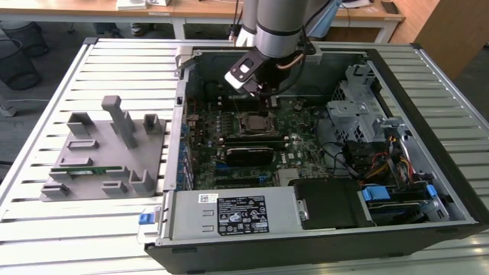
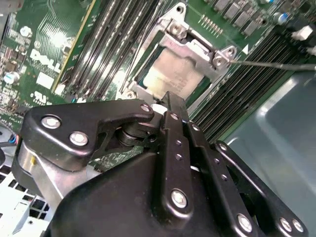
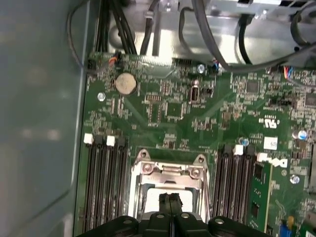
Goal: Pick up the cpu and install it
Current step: 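Close the cpu cover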
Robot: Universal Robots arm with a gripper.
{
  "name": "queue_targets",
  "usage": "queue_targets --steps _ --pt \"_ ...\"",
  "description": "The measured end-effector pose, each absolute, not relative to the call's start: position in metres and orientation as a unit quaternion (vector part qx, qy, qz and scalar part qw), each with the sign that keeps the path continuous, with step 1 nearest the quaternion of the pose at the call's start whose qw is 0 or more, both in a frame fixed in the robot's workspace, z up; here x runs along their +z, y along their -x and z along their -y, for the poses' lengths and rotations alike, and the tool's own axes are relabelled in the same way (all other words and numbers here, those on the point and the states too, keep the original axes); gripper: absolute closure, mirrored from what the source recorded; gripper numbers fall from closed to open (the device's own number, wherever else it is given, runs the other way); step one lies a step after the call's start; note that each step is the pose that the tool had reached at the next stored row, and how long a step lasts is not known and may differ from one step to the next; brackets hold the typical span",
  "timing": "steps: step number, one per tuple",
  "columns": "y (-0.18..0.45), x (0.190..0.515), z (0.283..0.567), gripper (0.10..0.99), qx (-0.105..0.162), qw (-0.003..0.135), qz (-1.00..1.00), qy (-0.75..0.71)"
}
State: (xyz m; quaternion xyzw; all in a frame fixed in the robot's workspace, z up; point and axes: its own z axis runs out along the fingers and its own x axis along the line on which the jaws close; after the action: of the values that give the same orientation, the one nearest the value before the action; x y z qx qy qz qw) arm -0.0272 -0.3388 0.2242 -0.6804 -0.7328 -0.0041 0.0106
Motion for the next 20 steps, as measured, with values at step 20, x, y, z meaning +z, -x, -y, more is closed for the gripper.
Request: queue_targets --steps 20 --pt "0.054 0.218 0.339 0.980 -0.004 0.011 0.733 0.680"
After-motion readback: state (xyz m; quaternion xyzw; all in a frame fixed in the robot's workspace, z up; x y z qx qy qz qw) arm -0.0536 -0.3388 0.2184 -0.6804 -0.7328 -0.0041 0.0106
